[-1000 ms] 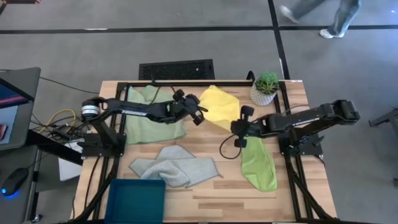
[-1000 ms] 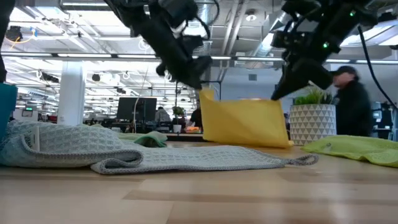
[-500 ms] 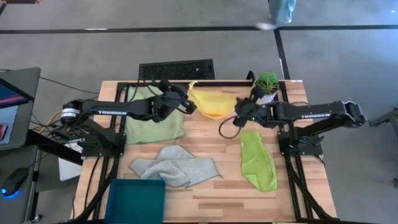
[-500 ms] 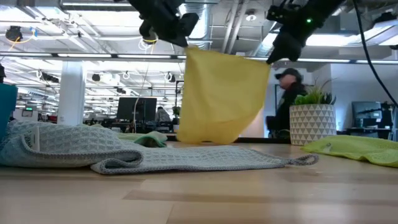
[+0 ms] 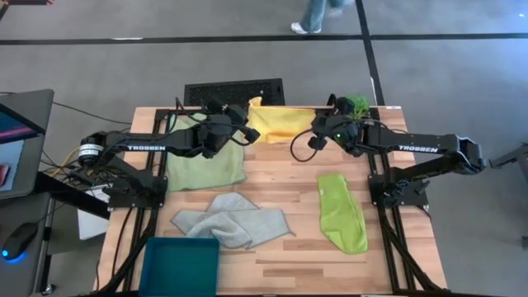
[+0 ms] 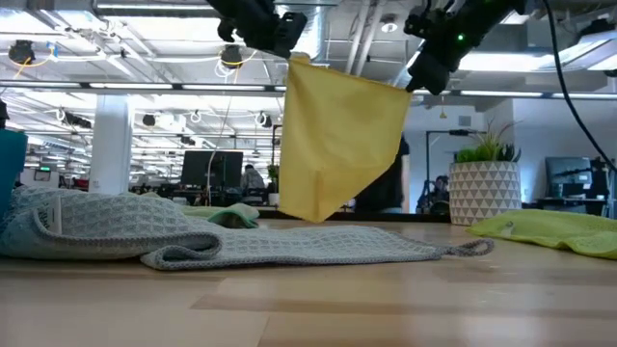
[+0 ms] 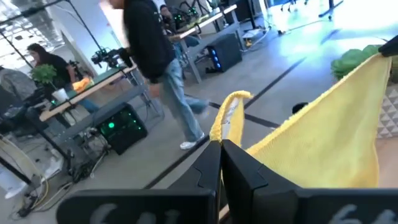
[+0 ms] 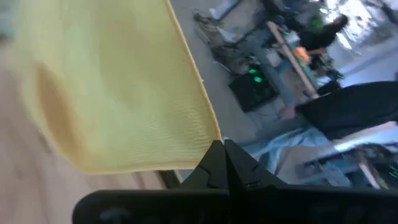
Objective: Fold microfiber towels
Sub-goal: Fold the yellow microfiber cloth
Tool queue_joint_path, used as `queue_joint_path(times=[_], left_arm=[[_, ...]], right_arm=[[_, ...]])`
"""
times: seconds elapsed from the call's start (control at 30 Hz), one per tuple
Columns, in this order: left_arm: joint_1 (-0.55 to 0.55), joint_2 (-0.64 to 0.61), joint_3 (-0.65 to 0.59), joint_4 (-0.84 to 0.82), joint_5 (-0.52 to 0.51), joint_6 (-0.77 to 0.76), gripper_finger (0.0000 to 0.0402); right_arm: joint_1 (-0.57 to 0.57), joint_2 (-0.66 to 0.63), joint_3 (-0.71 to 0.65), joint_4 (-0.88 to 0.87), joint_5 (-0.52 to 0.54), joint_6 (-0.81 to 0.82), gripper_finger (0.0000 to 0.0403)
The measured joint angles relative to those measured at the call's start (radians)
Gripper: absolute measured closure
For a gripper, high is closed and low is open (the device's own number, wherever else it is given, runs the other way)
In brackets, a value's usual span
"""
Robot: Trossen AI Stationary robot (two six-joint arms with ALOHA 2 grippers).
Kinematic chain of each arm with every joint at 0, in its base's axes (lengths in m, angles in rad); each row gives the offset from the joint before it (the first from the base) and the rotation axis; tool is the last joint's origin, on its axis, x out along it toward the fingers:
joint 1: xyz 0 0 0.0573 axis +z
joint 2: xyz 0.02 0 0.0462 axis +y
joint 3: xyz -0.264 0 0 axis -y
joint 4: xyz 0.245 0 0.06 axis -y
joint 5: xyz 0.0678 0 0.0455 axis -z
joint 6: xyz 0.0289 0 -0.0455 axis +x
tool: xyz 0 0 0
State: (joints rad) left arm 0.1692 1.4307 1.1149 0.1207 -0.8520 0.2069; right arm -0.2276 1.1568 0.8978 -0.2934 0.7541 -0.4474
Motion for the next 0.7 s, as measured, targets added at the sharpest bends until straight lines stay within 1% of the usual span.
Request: queue_joint_path(times=[0.07, 0.17, 0.2, 0.27, 0.33, 0.43, 0.63, 0.67, 0.7], left_arm=[[0.000, 0.000, 0.000, 0.002, -0.013, 0.001, 0.0401], [0.001, 0.000, 0.001, -0.030, 0.023, 0.015, 0.0401], [0.001, 0.001, 0.001, -0.035, 0.019, 0.008, 0.0401], [0.001, 0.000, 0.001, -0.030, -0.035, -0.009, 0.0401], [0.006, 0.003, 0.001, -0.029, -0.064, 0.004, 0.0401], [0.025, 0.005, 0.001, -0.032, -0.056, 0.029, 0.0401], [0.097, 0.005, 0.001, 0.025, -0.031, 0.024, 0.0401], [0.111, 0.005, 0.001, 0.038, -0.021, 0.030, 0.0401], [0.123, 0.005, 0.001, 0.041, 0.012, 0.044, 0.0401]], right_arm=[[-0.004, 0.000, 0.000, 0.001, -0.012, 0.005, 0.0403], [-0.004, 0.000, -0.002, -0.019, -0.071, -0.027, 0.0403], [-0.004, 0.001, -0.002, -0.006, -0.066, -0.016, 0.0403], [-0.004, 0.000, -0.001, 0.036, -0.006, 0.014, 0.0403], [-0.004, 0.000, -0.001, 0.051, 0.044, -0.004, 0.0403], [-0.004, 0.000, -0.001, 0.078, 0.074, -0.046, 0.0403], [-0.043, 0.001, -0.001, 0.146, 0.079, -0.060, 0.0403], [-0.054, 0.001, -0.001, 0.158, 0.084, -0.062, 0.0403], [-0.065, 0.002, -0.001, 0.173, 0.096, -0.071, 0.0403]])
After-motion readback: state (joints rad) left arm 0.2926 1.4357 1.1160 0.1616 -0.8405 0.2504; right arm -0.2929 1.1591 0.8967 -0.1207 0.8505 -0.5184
